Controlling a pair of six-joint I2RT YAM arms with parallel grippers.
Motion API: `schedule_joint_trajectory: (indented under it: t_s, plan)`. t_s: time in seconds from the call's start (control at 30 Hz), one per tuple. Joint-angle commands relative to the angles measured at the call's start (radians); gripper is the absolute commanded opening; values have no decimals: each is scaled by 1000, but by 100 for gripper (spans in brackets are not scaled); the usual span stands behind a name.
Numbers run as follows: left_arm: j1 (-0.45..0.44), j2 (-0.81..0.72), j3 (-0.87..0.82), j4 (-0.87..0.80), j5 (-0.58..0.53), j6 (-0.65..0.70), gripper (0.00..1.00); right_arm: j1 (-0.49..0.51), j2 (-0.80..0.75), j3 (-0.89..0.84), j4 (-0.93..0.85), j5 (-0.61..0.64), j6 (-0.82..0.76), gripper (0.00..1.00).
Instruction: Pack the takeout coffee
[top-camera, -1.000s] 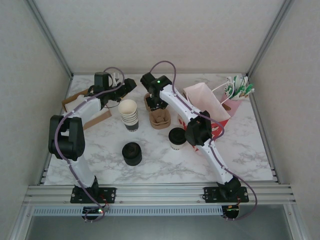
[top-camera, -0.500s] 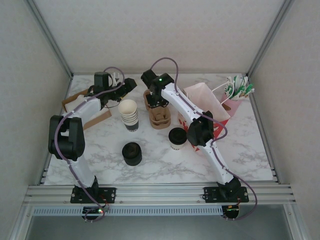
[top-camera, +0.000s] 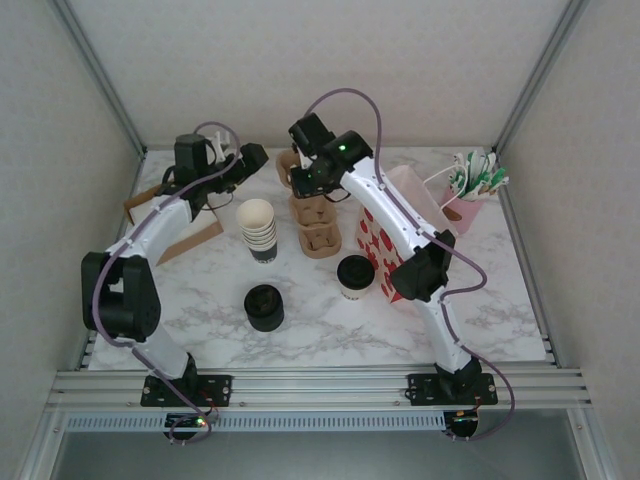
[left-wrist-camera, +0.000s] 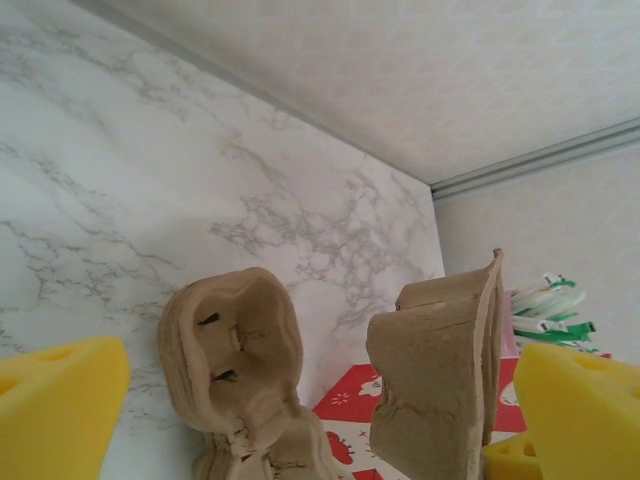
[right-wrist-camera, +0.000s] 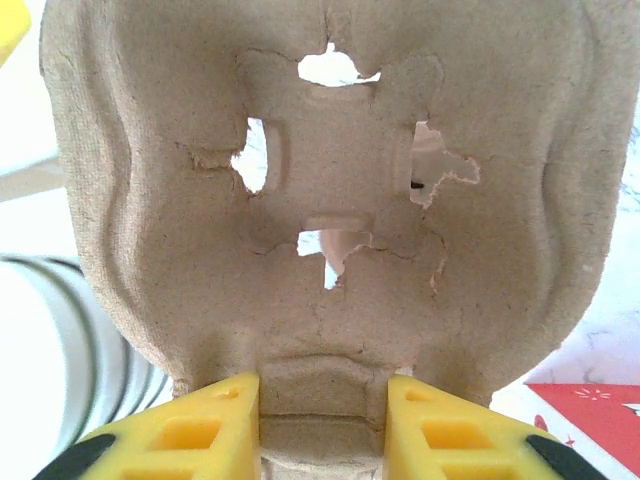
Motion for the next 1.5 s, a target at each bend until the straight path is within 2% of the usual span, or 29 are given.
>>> schedule_joint_trajectory:
  t_s: [0.0, 0.23, 0.5, 0.7, 0.87, 0.97, 1.07, 1.17, 1.47]
  plan:
    - [-4, -92, 34, -38, -43, -2, 100, 7, -65, -6, 21, -74, 11, 30]
    - [-5, -234, 53, -114, -112, 17, 100, 32, -153, -6, 54, -226, 20, 30]
    - [-3, -355, 86, -189, -152, 24, 100, 32, -269, -6, 52, -259, 18, 30]
    - [-3, -405, 105, -213, -160, 17, 100, 32, -368, -29, 27, -206, 2, 31]
    - [-13, -407, 121, -195, -96, -3, 100, 27, -465, -72, 0, -130, -23, 31]
    - [-60, -381, 141, -201, -89, 5, 100, 19, -524, -89, -32, -78, -40, 31]
    - [-148, -334, 183, -223, -108, 27, 100, 17, -579, -114, -67, -33, -49, 31]
    - [-228, -287, 216, -227, -122, 31, 100, -27, -638, -154, -92, 24, -59, 31]
    - [-409, -179, 264, -190, -10, 13, 99, -168, -764, -261, -196, 170, -75, 30]
